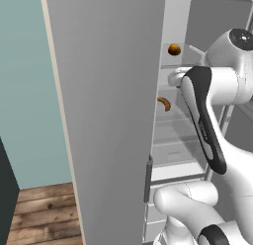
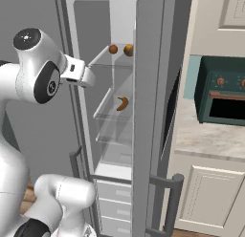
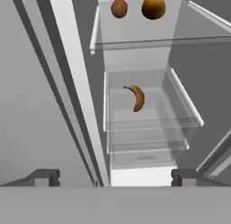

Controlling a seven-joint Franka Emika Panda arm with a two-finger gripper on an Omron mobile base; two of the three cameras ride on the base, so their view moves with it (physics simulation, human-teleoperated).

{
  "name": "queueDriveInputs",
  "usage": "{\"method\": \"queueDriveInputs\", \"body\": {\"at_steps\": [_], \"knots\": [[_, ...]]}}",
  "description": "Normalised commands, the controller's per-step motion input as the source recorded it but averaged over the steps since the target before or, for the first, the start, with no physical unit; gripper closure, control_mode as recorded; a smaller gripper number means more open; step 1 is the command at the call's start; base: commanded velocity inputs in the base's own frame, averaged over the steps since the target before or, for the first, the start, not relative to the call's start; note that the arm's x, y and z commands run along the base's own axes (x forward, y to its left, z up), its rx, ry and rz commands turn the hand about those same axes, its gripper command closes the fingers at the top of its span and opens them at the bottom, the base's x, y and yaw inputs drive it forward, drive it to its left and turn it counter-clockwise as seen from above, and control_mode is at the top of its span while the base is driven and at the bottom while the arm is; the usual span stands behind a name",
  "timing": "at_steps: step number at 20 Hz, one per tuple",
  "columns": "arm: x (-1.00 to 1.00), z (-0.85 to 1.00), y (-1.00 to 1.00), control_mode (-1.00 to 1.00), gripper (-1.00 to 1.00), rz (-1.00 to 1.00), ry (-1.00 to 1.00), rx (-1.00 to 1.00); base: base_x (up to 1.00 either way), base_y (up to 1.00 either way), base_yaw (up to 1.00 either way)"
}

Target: Pick up the banana and mango from the fridge and place one fruit on each plate on the dining counter.

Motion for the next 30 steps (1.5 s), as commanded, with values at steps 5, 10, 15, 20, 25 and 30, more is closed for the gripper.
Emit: {"method": "queueDriveInputs", "body": {"at_steps": [5,10,15,20,25,30], "knots": [[0.00,0.18,-0.15,-1.00,-1.00,-0.03,-0.12,-0.02,0.00,0.00,0.00],[0.00,0.00,-0.13,-1.00,-1.00,-0.06,0.00,-0.07,0.00,0.00,0.00],[0.07,0.00,-0.37,-1.00,-1.00,-0.09,0.00,-0.07,0.00,0.00,0.00],[0.40,0.02,-0.15,-1.00,-1.00,-0.13,0.00,-0.03,0.00,0.00,0.00],[0.64,0.00,-0.09,-1.00,-1.00,-0.09,0.03,0.00,0.00,0.00,0.00],[0.40,0.00,-0.09,-1.00,-1.00,-0.03,0.00,0.00,0.00,0.00,0.00]]}}
